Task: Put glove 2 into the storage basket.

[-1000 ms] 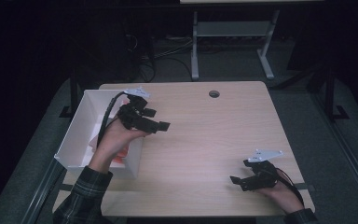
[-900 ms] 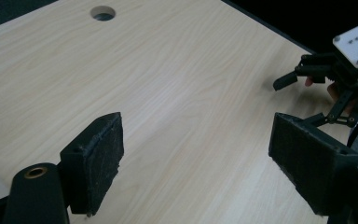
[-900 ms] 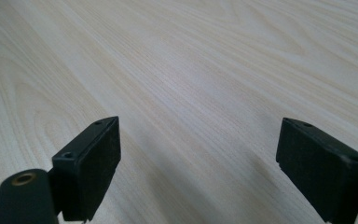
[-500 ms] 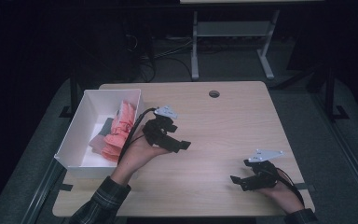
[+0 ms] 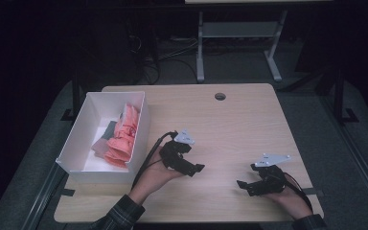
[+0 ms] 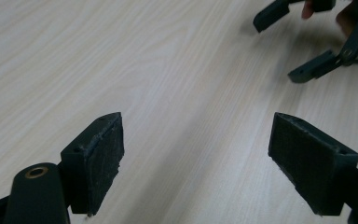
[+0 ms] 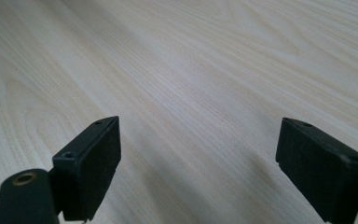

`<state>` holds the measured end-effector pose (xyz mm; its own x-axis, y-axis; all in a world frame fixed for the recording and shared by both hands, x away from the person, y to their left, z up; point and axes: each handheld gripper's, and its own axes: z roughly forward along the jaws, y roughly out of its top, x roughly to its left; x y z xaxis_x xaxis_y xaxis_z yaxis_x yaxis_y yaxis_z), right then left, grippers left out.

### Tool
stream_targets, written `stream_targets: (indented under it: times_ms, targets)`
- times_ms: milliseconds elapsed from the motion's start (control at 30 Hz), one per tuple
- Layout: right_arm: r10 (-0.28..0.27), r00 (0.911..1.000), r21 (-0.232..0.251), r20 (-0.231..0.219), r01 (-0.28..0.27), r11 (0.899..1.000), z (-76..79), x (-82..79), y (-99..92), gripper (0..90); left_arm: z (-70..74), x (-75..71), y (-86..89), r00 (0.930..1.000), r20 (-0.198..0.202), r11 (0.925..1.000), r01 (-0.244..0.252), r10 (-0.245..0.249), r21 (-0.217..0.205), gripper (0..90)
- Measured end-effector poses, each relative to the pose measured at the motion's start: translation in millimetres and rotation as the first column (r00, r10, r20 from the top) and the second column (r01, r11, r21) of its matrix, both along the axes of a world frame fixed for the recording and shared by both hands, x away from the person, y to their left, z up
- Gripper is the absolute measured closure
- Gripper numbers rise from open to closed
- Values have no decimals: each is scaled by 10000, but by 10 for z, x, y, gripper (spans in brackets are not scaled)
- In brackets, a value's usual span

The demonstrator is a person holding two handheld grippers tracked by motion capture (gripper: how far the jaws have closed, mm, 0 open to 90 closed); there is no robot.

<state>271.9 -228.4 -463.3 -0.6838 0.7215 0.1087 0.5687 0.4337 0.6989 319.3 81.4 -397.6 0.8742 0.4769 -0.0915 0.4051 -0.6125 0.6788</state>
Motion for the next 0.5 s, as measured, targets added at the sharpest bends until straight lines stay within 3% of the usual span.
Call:
stream_targets:
  times_ms: [100, 300, 333, 500]
  targets:
    - [-34, 10000, 18, -36, 34, 10000, -1, -1, 3, 137, -118, -50, -5, 9999, 90, 9999, 127, -126, -52, 177]
    - [-17, 10000, -52, -55, 17, 10000, -11, 7, 0, 138, -347, -136, -5, 9994, -192, 9996, 291, -290, 17, 175]
    - [-24, 10000, -52, -54, 23, 10000, -13, 8, -1, 138, -358, -132, 0, 9990, -204, 9990, 413, -409, 195, 175]
    - [8, 10000, -60, -31, -9, 10000, -12, 4, 0, 137, -391, -138, -13, 9987, -167, 9986, 477, -473, 209, 173]
